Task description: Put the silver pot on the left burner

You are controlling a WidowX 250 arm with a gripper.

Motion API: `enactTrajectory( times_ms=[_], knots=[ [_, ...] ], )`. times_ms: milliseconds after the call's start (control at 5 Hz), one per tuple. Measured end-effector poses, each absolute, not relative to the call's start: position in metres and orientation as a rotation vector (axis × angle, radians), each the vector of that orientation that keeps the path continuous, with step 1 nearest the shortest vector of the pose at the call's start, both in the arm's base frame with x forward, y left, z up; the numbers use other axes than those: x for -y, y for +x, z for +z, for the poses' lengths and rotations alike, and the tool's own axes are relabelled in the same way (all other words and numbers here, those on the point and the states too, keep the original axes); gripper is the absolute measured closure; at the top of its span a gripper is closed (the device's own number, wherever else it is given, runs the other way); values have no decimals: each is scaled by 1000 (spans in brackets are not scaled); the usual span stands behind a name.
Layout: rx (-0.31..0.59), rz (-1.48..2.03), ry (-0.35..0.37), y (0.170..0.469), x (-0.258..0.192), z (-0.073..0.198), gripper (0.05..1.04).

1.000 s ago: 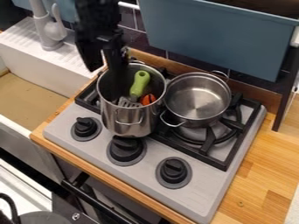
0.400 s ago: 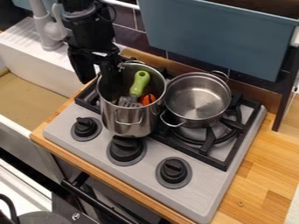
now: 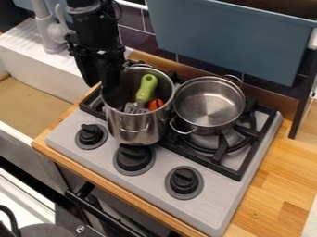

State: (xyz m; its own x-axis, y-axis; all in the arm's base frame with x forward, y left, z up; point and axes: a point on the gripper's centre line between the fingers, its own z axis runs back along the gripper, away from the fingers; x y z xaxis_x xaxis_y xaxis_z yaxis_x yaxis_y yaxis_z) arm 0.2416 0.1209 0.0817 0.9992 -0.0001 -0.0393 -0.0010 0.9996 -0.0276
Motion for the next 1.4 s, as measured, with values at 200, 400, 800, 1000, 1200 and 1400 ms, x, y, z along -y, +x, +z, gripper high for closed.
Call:
enactTrajectory(
  times_ms=[200,400,800,1000,1200,1400],
  knots=[
    [-75,37,-31,243,-129,81,910],
    [-63,44,-4,243,-134,77,1025],
    [-64,61,-12,237,-144,67,1031],
    [-56,75,-39,244,-153,69,1031],
    [-50,89,-72,255,-160,74,1031],
    [-72,108,-108,260,-165,80,1031]
  ],
)
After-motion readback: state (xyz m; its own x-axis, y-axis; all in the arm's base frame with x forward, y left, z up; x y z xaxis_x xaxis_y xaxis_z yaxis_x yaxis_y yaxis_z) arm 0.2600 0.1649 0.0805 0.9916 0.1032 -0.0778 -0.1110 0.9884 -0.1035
